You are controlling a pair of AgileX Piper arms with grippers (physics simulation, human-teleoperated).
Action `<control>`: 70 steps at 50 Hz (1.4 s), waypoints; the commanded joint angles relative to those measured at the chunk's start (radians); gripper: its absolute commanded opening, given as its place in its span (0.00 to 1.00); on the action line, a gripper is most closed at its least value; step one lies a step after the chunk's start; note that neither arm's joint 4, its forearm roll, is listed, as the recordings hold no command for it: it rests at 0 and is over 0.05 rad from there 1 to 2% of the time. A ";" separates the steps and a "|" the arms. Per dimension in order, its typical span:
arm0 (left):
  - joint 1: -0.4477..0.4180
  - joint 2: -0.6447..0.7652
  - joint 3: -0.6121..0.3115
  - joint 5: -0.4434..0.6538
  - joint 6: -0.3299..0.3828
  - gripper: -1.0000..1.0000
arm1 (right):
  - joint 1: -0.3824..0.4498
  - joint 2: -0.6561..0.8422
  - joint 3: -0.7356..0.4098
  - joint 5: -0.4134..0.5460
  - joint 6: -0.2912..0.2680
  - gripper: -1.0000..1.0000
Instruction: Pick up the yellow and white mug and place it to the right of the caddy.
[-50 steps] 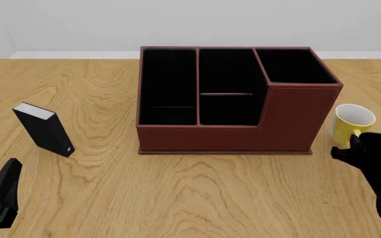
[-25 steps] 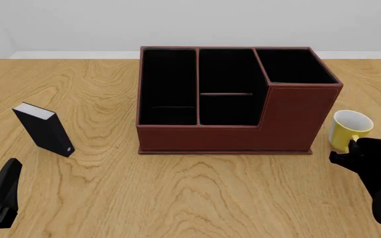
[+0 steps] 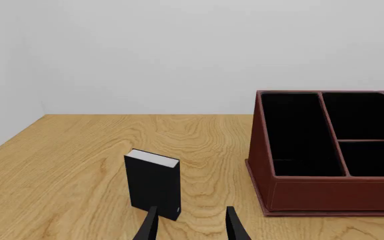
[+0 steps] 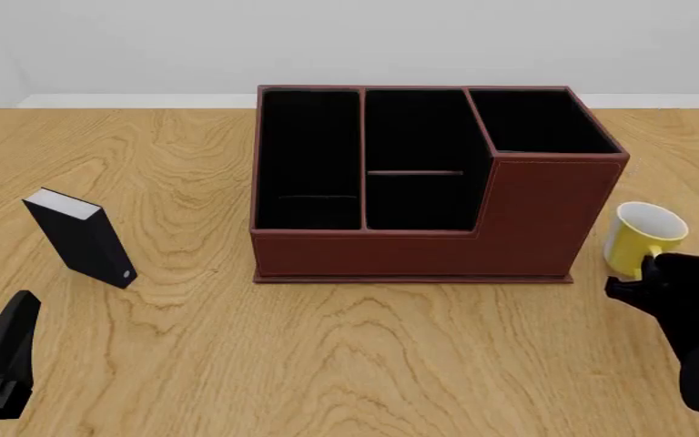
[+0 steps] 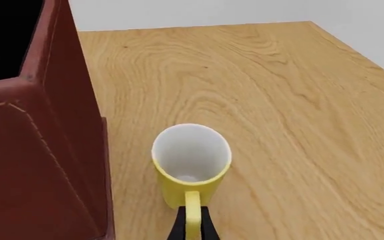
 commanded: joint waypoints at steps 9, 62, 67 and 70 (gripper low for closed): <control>0.000 0.000 0.000 0.000 0.000 1.00 | 0.000 0.086 -0.009 0.008 0.018 1.00; 0.000 0.000 0.000 0.000 0.000 1.00 | 0.003 -0.212 0.106 0.110 -0.034 1.00; 0.000 0.000 0.000 0.000 0.000 1.00 | -0.003 -0.211 0.106 0.110 -0.041 1.00; 0.000 0.000 0.000 0.000 0.000 1.00 | -0.003 -0.228 0.108 0.123 -0.044 1.00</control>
